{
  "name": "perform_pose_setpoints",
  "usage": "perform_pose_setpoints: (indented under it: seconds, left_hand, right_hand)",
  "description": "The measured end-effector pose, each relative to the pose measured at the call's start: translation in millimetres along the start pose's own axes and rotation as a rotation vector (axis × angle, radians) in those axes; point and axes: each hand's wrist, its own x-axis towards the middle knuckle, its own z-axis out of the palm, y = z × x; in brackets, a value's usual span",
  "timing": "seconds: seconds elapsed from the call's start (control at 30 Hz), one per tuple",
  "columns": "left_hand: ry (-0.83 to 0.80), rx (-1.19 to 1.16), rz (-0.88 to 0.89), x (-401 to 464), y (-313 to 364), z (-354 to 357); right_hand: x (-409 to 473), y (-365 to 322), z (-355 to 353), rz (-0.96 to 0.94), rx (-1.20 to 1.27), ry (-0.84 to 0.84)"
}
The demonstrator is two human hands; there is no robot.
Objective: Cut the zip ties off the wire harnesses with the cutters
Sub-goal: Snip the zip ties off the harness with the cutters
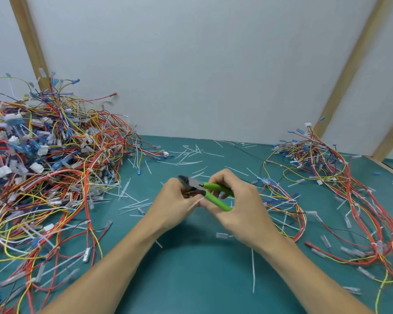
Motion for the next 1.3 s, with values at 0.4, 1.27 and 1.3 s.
perform_pose_setpoints:
  seconds: [0.4, 1.27, 1.3]
  left_hand:
    - [0.578, 0.268, 0.535, -6.9, 9.9, 10.1]
    - [0.36, -0.567, -0.257, 6.3, -7.0, 22.8]
    - [0.412, -0.577, -0.257, 7.5, -7.8, 19.4]
  right_hand:
    - [6.3, 18.6, 4.6, 0.343, 0.317, 0.297]
    - [10.8, 18.1, -14.4, 0.429, 0.286, 0.298]
    - [9.8, 18.7, -17.3, 0.38, 0.189, 0.287]
